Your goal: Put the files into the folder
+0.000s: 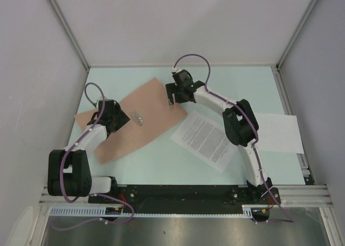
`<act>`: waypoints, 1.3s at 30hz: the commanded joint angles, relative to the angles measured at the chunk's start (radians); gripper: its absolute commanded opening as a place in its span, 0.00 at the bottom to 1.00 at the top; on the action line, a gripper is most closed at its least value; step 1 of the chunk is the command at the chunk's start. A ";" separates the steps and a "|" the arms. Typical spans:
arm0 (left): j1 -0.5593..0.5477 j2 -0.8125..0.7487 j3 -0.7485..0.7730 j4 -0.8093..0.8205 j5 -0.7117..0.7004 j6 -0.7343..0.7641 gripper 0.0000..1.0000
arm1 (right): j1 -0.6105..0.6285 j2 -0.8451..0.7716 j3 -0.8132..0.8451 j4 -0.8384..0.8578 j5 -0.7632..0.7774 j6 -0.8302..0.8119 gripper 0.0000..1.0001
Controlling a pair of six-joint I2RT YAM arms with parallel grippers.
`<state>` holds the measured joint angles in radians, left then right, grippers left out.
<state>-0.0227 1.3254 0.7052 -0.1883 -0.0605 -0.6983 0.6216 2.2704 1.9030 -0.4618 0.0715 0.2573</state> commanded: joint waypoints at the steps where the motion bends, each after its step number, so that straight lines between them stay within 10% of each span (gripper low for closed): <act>1: 0.006 -0.026 -0.018 0.009 -0.019 -0.033 0.57 | 0.101 -0.166 -0.117 0.032 0.096 0.012 0.85; 10: 0.055 0.058 -0.056 0.038 0.010 -0.061 0.58 | 0.072 -0.089 -0.251 0.268 -0.208 0.106 0.54; 39: 0.147 0.196 0.218 -0.083 0.272 -0.004 0.61 | 0.121 0.024 -0.045 0.215 -0.304 0.212 0.67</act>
<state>0.1284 1.4357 0.8341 -0.2501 0.1402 -0.6888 0.7212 2.2807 1.8290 -0.3134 -0.1547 0.4515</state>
